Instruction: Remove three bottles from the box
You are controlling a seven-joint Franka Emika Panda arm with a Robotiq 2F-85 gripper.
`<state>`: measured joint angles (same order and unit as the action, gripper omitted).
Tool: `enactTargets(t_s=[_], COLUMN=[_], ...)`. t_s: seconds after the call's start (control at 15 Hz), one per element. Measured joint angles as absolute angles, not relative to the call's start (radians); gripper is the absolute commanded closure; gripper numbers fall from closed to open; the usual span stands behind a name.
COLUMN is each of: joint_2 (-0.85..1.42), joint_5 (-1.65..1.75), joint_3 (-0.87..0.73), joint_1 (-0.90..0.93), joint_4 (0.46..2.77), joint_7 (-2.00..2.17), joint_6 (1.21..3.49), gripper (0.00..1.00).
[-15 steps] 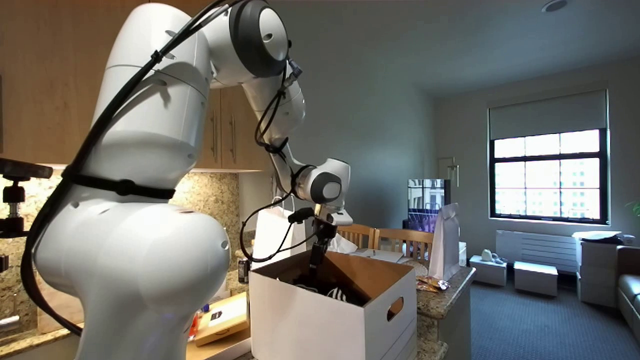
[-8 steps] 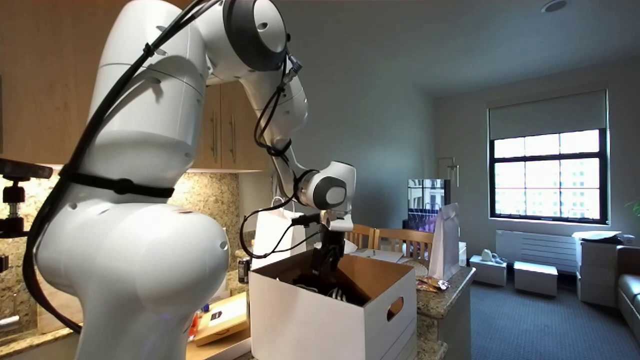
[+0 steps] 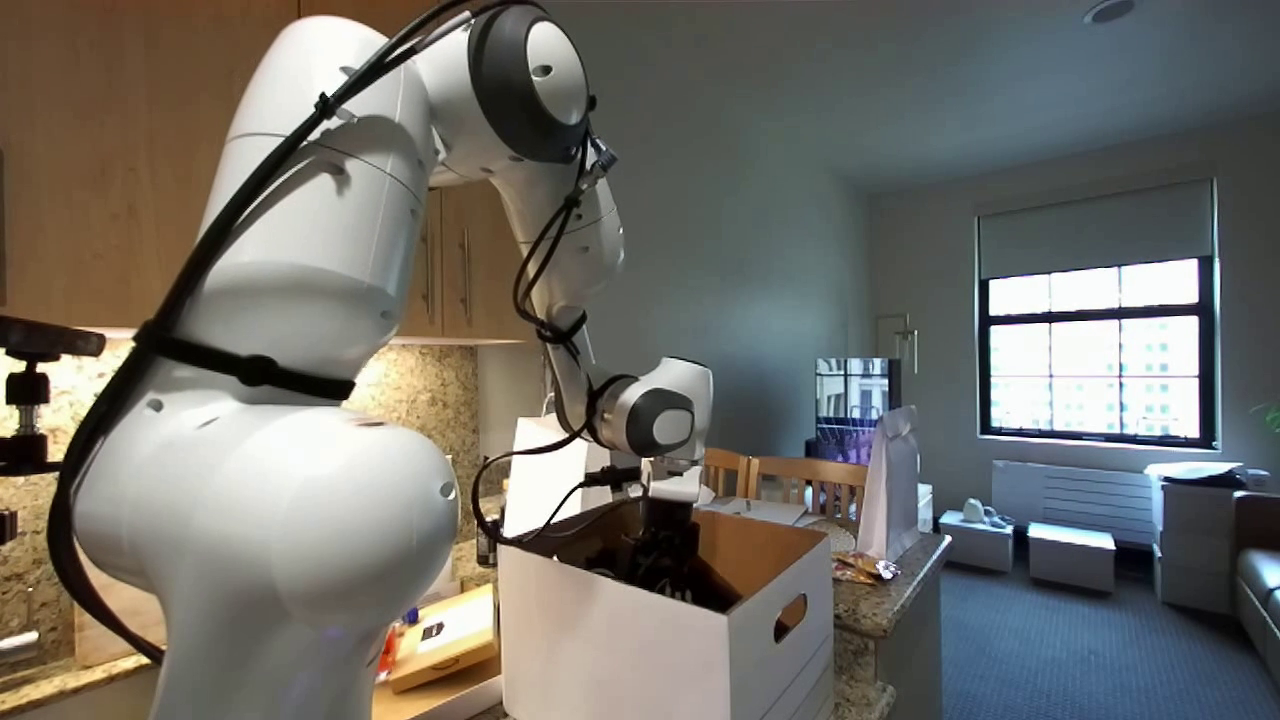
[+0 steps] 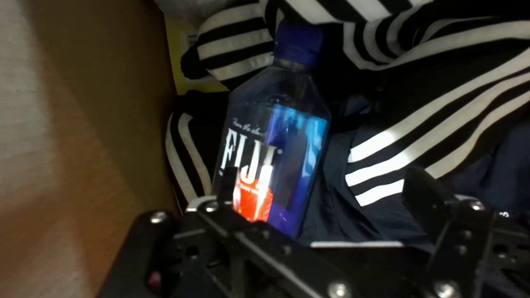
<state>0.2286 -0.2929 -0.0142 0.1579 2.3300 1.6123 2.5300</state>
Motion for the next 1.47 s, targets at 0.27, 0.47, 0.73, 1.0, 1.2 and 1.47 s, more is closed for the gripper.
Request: enactTargets(t_s=[0.27,0.47,0.73,1.0,1.2,1.47], joint_2=[0.237,0.245,0.291,0.342,0.366,0.373], joint_5=[-0.249,-0.232,-0.228,-0.228,-0.228,-0.228], joint_3=[-0.013,-0.007,0.006,0.015,0.017,0.016], joint_1=[0.16,0.162,0.162,0.166,0.169,0.171], joint_4=[2.33,2.321,2.297,2.282,2.273,2.267], joint_7=[1.644,1.644,1.644,1.644,1.644,1.644], joint_6=[2.53,2.531,2.602,2.669,2.686,2.686], gripper=[0.0,0.0,0.0,0.0,0.0,0.0])
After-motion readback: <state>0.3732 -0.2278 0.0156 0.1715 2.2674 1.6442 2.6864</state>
